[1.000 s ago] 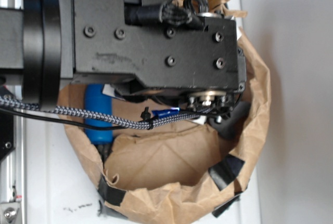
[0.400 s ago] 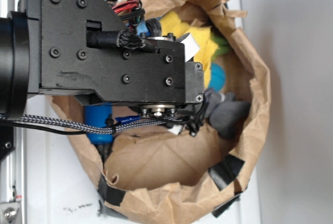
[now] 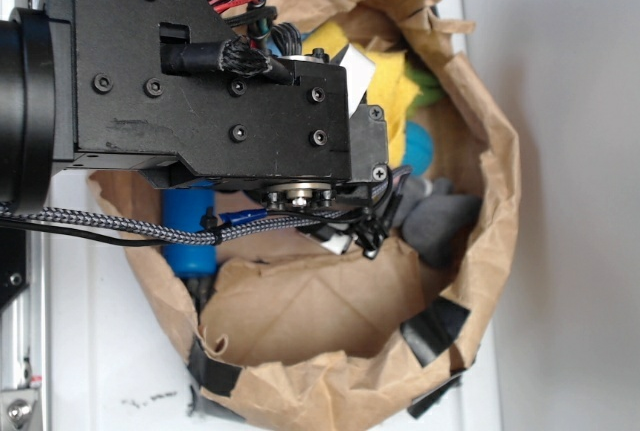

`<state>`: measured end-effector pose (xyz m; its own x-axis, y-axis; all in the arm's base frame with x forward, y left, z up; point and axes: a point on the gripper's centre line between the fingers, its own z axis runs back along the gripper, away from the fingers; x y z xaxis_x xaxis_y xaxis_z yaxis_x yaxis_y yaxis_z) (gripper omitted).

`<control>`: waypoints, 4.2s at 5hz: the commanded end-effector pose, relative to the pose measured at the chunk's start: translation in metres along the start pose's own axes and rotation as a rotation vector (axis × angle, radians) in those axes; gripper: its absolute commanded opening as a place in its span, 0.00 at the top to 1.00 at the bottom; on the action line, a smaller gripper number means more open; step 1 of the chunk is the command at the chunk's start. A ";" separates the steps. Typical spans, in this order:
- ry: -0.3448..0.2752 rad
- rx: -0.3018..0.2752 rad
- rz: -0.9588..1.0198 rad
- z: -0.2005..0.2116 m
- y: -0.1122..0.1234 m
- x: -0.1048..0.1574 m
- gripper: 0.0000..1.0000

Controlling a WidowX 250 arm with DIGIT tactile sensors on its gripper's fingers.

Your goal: Grab the blue bottle.

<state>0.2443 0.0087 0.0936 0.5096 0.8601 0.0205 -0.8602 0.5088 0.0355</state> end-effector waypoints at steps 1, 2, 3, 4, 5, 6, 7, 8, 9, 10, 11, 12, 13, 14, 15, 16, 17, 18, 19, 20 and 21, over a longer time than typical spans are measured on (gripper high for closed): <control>0.005 -0.010 0.032 0.015 0.001 0.004 0.00; 0.019 -0.005 0.094 0.017 0.001 0.000 0.00; 0.055 0.000 0.135 0.017 0.000 -0.003 0.00; 0.067 0.000 0.159 0.013 -0.002 -0.001 0.00; 0.056 0.045 0.195 0.002 0.002 0.002 0.00; 0.031 0.095 0.209 -0.011 0.015 0.010 0.00; 0.029 0.114 0.202 -0.017 0.028 0.012 0.00; 0.043 0.093 0.179 -0.013 0.029 0.007 0.00; 0.050 0.028 0.154 -0.004 0.019 0.003 0.00; 0.065 -0.012 0.169 0.010 0.005 0.000 0.00; 0.081 -0.018 0.176 0.015 0.002 -0.003 0.00; 0.092 -0.020 0.181 0.018 0.000 -0.005 0.00; 0.092 -0.014 0.189 0.019 0.001 -0.004 0.00; 0.089 -0.014 0.189 0.018 0.000 -0.004 0.00; 0.089 -0.013 0.195 0.018 -0.002 -0.003 0.00; 0.089 -0.013 0.195 0.018 -0.002 -0.003 0.00; 0.089 -0.013 0.195 0.018 -0.002 -0.003 0.00; 0.089 -0.013 0.195 0.018 -0.002 -0.003 0.00; 0.089 -0.013 0.195 0.018 -0.002 -0.003 0.00; 0.089 -0.013 0.195 0.018 -0.002 -0.003 0.00; 0.089 -0.013 0.195 0.018 -0.002 -0.003 0.00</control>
<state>0.2375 0.0098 0.0974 0.3097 0.9467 -0.0883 -0.9451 0.3167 0.0803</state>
